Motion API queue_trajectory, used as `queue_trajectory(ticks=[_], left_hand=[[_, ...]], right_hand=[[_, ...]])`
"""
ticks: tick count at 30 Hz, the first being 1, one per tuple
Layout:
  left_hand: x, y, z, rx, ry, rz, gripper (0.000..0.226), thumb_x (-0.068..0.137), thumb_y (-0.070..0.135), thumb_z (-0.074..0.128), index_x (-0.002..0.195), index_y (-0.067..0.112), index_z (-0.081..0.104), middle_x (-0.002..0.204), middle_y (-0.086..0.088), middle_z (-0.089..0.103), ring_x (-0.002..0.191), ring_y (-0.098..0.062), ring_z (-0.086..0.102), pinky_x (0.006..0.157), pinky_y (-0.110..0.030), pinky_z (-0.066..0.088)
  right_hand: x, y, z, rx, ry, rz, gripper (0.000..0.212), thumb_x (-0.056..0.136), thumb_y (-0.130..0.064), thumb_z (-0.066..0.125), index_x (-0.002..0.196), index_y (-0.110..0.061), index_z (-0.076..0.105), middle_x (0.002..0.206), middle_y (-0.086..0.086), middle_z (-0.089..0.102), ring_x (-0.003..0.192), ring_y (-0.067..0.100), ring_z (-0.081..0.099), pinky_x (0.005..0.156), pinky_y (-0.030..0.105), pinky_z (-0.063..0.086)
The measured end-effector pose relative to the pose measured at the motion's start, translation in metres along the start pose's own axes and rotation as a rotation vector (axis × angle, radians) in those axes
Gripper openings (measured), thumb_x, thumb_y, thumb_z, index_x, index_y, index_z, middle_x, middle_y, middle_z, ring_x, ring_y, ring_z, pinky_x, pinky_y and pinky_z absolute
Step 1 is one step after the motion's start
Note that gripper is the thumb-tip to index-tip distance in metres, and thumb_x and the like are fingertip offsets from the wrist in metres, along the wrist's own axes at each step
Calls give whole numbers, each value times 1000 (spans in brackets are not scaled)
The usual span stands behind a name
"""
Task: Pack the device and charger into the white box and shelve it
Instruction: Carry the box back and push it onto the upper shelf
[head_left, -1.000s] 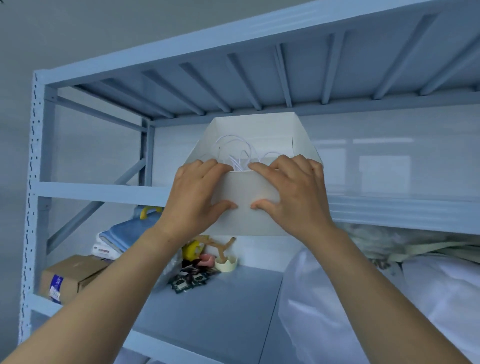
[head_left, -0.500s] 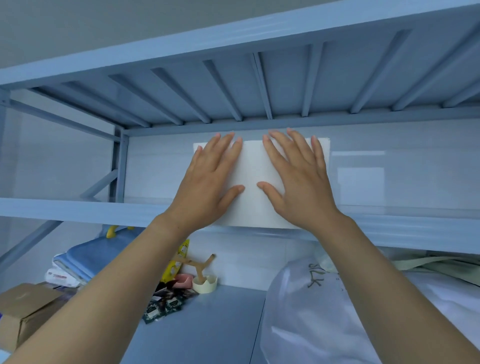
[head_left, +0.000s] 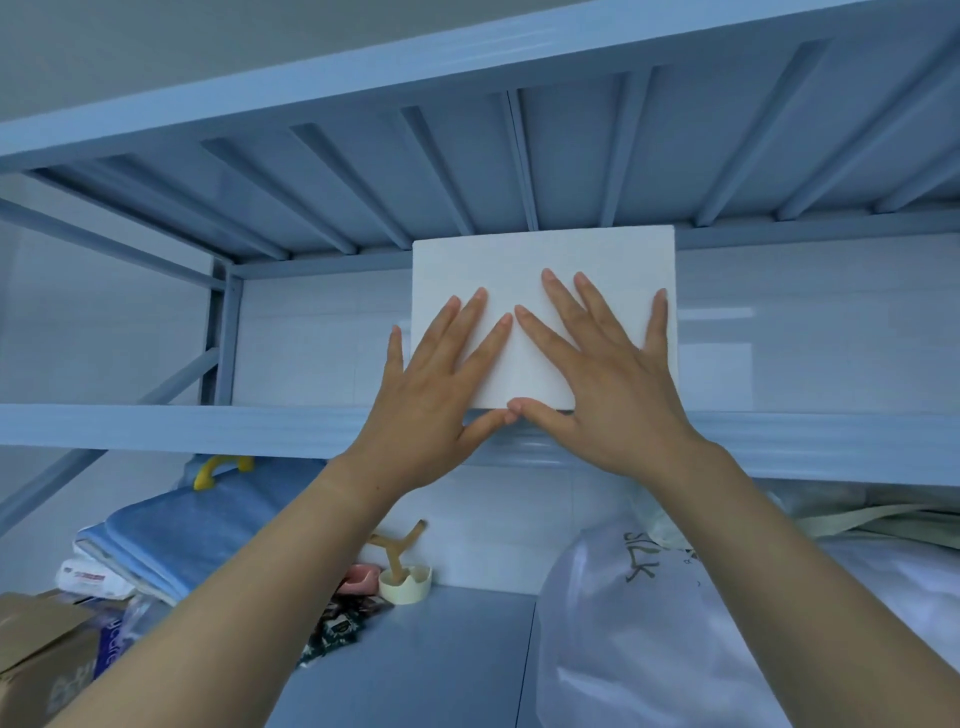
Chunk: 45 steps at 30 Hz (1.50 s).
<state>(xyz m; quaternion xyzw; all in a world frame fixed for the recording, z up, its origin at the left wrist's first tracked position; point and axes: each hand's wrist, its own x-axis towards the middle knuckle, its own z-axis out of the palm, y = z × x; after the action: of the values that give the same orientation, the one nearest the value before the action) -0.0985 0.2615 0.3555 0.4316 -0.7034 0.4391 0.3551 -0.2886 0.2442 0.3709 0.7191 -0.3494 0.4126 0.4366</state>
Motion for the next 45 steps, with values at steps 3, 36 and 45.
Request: queue_trajectory(ticks=[3,36,45], left_hand=[[1,-1,1,-67,-11,4,78,84,59,34,148,27,4,157,0,-7,144,-20,-8,110,-58,24],[111,231,89,91,274,192,42,94,33,44,132,16,50,142,-16,43,129,-33,44,93,-63,38],[143,290,128,-192,210,113,44,96,35,38,138,22,40,150,-6,31,139,-24,28,106,-51,33]], right_hand=[[-1,1,1,-43,-6,12,82,75,-75,40,143,-36,15,157,-6,3,143,19,-2,100,70,-12],[-126,236,-8,-72,132,99,54,90,-54,29,140,-34,28,150,-2,31,137,24,28,104,60,23],[-149,300,-22,84,113,162,41,94,-44,32,131,-34,45,148,-5,35,137,23,29,108,56,17]])
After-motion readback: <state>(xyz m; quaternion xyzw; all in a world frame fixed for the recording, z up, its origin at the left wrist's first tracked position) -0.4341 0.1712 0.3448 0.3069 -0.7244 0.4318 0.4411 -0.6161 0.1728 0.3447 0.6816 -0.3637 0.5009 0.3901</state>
